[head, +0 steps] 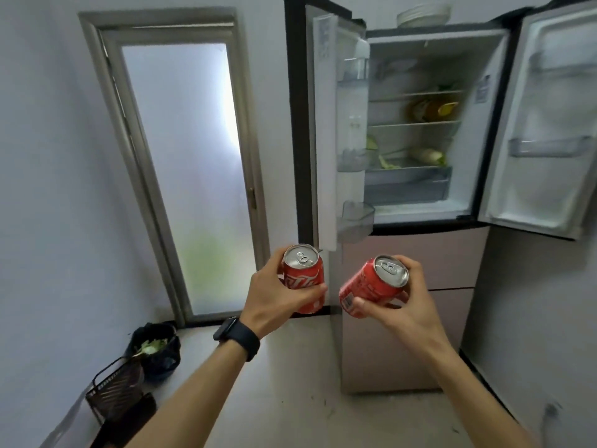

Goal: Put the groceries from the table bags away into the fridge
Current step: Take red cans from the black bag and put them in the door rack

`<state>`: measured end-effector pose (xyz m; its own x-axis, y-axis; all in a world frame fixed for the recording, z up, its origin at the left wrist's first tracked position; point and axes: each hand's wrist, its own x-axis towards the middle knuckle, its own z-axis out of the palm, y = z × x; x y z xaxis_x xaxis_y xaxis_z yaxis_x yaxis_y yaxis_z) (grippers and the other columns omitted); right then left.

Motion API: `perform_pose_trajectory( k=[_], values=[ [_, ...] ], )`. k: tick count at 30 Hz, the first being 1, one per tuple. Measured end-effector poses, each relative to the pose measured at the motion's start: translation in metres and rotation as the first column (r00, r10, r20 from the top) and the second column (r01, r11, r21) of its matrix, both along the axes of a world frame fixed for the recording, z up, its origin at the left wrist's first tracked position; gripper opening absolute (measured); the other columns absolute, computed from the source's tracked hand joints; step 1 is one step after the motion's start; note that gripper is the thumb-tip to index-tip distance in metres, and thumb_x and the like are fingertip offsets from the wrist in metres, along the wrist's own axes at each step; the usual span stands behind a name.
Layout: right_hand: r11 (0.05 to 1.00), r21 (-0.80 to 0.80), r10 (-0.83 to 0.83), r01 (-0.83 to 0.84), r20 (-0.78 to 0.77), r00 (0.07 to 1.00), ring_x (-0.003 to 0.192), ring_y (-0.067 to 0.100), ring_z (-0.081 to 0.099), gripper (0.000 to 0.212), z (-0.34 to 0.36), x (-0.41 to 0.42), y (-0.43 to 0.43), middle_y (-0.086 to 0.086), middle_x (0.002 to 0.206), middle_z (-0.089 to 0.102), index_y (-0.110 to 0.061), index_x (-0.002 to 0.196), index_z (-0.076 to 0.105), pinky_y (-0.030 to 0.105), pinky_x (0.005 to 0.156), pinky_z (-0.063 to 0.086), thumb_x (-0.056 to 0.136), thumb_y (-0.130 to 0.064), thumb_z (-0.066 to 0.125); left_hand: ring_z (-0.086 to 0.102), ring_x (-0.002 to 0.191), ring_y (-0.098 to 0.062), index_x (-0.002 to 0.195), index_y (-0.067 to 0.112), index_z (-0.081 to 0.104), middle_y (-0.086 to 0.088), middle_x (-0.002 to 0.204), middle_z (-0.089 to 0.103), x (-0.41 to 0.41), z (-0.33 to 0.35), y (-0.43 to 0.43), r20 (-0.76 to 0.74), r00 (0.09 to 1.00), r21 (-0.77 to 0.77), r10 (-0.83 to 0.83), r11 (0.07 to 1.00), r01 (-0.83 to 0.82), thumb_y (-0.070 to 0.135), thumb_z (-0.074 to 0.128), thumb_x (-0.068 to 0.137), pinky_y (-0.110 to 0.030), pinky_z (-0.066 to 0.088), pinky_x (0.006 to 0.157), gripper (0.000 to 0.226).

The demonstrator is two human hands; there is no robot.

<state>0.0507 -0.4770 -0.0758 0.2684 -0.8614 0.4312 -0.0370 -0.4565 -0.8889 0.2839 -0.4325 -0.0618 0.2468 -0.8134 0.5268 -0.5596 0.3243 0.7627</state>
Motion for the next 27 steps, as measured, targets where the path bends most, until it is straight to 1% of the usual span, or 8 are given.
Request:
perform_pose_trajectory(
  k=[4, 8, 11, 16, 19, 23, 25, 27],
  values=[
    [0.998, -0.044, -0.050, 0.050, -0.002, 0.999, 0.104, -0.002, 0.063, 0.079, 0.011, -0.012, -0.079, -0.024, 0.113, 0.060, -0.049, 0.120, 0.043, 0.021, 0.079, 0.057, 0.064, -0.021, 0.092, 0.060, 0.103, 0.011, 0.128, 0.029, 0.052, 0.018, 0.112, 0.063, -0.009, 0.011, -0.082, 0.020, 0.999, -0.022, -0.039, 0.999, 0.040, 0.029, 0.091, 0.066, -0.007, 0.050, 0.080, 0.073],
    [0.994, -0.063, -0.089, 0.088, -0.016, 0.996, 0.105, 0.009, 0.063, 0.078, 0.025, -0.014, -0.159, -0.012, 0.123, 0.056, -0.047, 0.121, 0.045, 0.016, 0.075, 0.056, 0.066, -0.020, 0.092, 0.061, 0.101, 0.010, 0.119, 0.044, 0.048, 0.019, 0.110, 0.062, -0.013, 0.027, -0.160, 0.036, 0.998, -0.040, -0.046, 0.998, 0.047, 0.034, 0.091, 0.066, -0.008, 0.051, 0.079, 0.069],
    [0.987, -0.096, -0.132, 0.127, -0.050, 0.990, 0.108, 0.008, 0.060, 0.077, 0.033, -0.011, -0.219, -0.005, 0.129, 0.050, -0.044, 0.123, 0.046, 0.014, 0.073, 0.054, 0.066, -0.021, 0.093, 0.059, 0.104, -0.004, 0.121, 0.039, 0.053, 0.007, 0.117, 0.054, -0.011, 0.039, -0.218, 0.101, 0.995, -0.040, 0.006, 0.999, -0.002, 0.047, 0.091, 0.061, -0.014, 0.051, 0.087, 0.072],
    [0.963, -0.192, -0.211, 0.190, -0.095, 0.973, 0.114, 0.009, 0.058, 0.084, 0.045, -0.008, -0.303, -0.008, 0.129, 0.054, -0.038, 0.131, 0.046, 0.030, 0.094, 0.054, 0.063, -0.026, 0.094, 0.055, 0.105, -0.009, 0.128, 0.035, 0.053, 0.007, 0.118, 0.054, -0.019, 0.049, -0.296, 0.205, 0.971, -0.015, 0.126, 0.992, -0.125, 0.072, 0.078, 0.053, -0.027, 0.051, 0.092, 0.087],
    [0.947, -0.244, -0.247, 0.210, -0.132, 0.960, 0.113, 0.006, 0.057, 0.088, 0.050, -0.002, -0.347, -0.012, 0.126, 0.057, -0.041, 0.132, 0.046, 0.029, 0.096, 0.050, 0.060, -0.033, 0.096, 0.057, 0.105, -0.012, 0.127, 0.037, 0.050, 0.009, 0.117, 0.058, -0.027, 0.051, -0.329, 0.264, 0.939, -0.006, 0.220, 0.974, -0.226, 0.081, 0.069, 0.051, -0.034, 0.054, 0.087, 0.090],
    [0.939, -0.303, -0.223, 0.161, -0.185, 0.957, 0.117, 0.006, 0.052, 0.087, 0.046, 0.008, -0.406, -0.016, 0.127, 0.057, -0.043, 0.133, 0.045, 0.025, 0.095, 0.043, 0.062, -0.036, 0.094, 0.060, 0.104, -0.016, 0.128, 0.033, 0.050, 0.005, 0.119, 0.059, -0.037, 0.043, -0.369, 0.274, 0.911, 0.012, 0.307, 0.947, -0.322, 0.064, 0.082, 0.059, -0.034, 0.053, 0.087, 0.082],
    [0.956, -0.277, -0.155, 0.093, -0.212, 0.965, 0.115, 0.005, 0.053, 0.087, 0.042, 0.016, -0.435, -0.014, 0.126, 0.059, -0.040, 0.134, 0.046, 0.016, 0.091, 0.040, 0.062, -0.034, 0.094, 0.062, 0.106, -0.019, 0.131, 0.030, 0.049, 0.002, 0.122, 0.059, -0.041, 0.038, -0.388, 0.318, 0.869, 0.000, 0.380, 0.916, -0.401, 0.059, 0.083, 0.063, -0.036, 0.053, 0.088, 0.081],
    [0.968, -0.249, -0.082, 0.014, -0.265, 0.961, 0.113, 0.006, 0.055, 0.089, 0.040, 0.025, -0.465, -0.012, 0.124, 0.061, -0.038, 0.135, 0.045, 0.017, 0.091, 0.041, 0.060, -0.037, 0.094, 0.061, 0.110, -0.021, 0.137, 0.025, 0.046, 0.000, 0.129, 0.057, -0.049, 0.036, -0.406, 0.400, 0.809, 0.021, 0.430, 0.878, -0.477, 0.059, 0.081, 0.068, -0.035, 0.051, 0.089, 0.084]
  ],
)
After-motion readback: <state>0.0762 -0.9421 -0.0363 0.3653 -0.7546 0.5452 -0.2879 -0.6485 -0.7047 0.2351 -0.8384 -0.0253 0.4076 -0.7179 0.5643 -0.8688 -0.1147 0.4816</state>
